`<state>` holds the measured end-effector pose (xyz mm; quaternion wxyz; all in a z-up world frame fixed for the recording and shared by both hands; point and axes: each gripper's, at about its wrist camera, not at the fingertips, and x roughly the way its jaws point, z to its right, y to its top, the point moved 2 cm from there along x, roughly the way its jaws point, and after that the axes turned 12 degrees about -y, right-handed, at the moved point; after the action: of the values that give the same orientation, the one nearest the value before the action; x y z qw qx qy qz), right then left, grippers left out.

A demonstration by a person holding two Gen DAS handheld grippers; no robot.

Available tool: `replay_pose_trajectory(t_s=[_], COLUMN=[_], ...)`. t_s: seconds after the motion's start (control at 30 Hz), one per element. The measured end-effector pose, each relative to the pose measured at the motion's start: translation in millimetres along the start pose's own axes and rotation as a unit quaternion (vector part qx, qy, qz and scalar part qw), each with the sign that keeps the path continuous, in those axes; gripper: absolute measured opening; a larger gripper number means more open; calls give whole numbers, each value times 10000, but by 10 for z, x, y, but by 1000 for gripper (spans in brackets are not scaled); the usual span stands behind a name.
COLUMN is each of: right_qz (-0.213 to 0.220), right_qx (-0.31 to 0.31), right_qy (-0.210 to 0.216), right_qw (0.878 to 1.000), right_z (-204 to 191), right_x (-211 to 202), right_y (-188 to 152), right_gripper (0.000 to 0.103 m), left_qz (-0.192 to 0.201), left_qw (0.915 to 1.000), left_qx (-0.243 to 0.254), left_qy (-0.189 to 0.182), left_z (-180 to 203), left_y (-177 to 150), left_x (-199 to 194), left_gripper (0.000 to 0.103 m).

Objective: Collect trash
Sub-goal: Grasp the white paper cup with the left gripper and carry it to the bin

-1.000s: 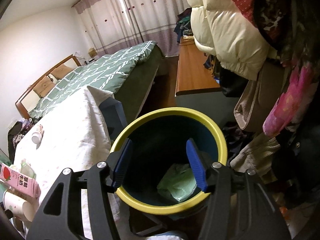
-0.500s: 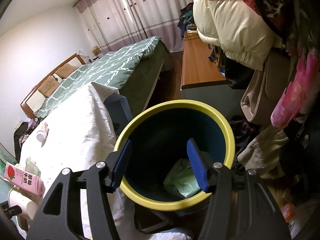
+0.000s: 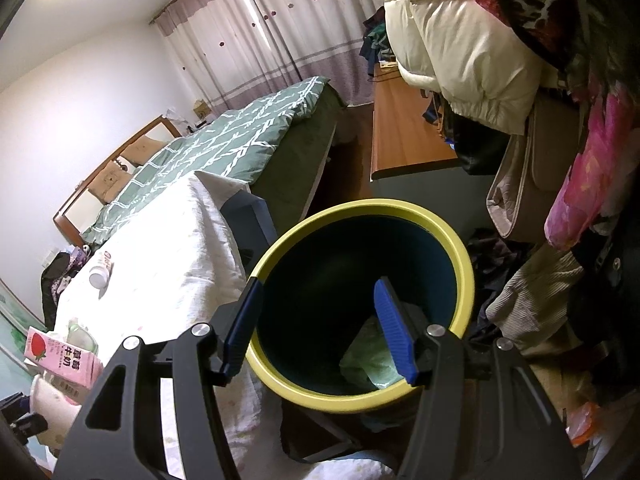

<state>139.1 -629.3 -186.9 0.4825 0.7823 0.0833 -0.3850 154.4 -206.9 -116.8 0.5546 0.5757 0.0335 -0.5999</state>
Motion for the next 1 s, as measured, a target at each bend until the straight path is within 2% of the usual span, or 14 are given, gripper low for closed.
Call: replay_pose_trajectory(t_s=[0.33, 0.37, 0.5, 0.77, 1.0], right_qz=[-56, -59, -50, 101, 404], right_qx=[144, 159, 234, 232, 166], right_qy=[58, 62, 104, 226, -27], right_qw=[9999, 9998, 9997, 9994, 9990], right_z=[125, 140, 191, 256, 405], right_x=[23, 28, 29, -139, -402], right_y=[-56, -59, -73, -109, -127], right_gripper=[56, 56, 56, 56, 57], left_qz=[-165, -170, -125, 81, 121], left_qw=[9988, 9987, 9981, 9969, 9953], left_qx=[366, 379, 484, 743, 963], left_qy=[280, 288, 370, 263, -55], left_z=[175, 180, 226, 476, 787], left_y=[79, 75, 95, 286, 652], left_x=[279, 290, 293, 267, 502], left_gripper=[65, 60, 55, 54, 54])
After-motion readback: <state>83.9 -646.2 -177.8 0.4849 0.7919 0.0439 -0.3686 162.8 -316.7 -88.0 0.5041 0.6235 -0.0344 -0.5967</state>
